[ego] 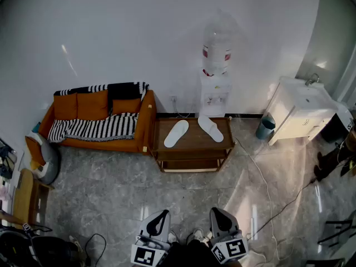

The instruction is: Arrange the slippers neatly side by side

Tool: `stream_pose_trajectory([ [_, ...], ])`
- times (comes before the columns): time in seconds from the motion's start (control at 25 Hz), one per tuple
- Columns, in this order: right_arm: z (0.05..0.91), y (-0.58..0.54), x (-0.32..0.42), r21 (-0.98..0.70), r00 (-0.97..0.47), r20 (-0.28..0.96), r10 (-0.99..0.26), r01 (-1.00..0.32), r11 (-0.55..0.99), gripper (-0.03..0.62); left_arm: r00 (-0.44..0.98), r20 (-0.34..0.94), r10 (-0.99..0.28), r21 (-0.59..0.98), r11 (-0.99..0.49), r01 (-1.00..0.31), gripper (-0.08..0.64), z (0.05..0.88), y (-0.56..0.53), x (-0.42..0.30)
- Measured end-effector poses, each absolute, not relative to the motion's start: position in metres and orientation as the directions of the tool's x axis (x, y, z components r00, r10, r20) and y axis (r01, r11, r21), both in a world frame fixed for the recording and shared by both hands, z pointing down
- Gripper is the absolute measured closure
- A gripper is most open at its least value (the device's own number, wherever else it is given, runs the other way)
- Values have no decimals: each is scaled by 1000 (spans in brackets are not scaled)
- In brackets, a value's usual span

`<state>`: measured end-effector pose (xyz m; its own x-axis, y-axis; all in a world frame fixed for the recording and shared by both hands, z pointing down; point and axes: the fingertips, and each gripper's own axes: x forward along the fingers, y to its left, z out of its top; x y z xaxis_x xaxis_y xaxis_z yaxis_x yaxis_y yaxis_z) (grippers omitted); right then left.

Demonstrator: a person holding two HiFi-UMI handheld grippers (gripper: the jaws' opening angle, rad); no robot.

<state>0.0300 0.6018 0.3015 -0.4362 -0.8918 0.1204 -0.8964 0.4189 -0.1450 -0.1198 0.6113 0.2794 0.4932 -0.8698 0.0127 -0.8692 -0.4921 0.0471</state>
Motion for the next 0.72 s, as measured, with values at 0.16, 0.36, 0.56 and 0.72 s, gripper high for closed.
stream_pose_trajectory([
  [0.16, 299, 600, 27, -145, -439, 115, -891, -895, 422, 580, 497, 8, -868, 43, -496, -867, 543, 278, 609, -121],
  [0.36, 301, 604, 33, -154, -438, 110, -892, -894, 420, 580, 502, 14, -865, 46, -501, -864, 543, 281, 611, -113],
  [0.56, 302, 603, 46, -169, -429, 109, -897, -897, 409, 580, 505, 21, -863, 49, -503, -863, 543, 284, 609, -100],
  [0.72, 307, 601, 58, -157, -432, 127, -893, -898, 412, 580, 486, -26, -874, 61, -487, -871, 543, 282, 606, -89],
])
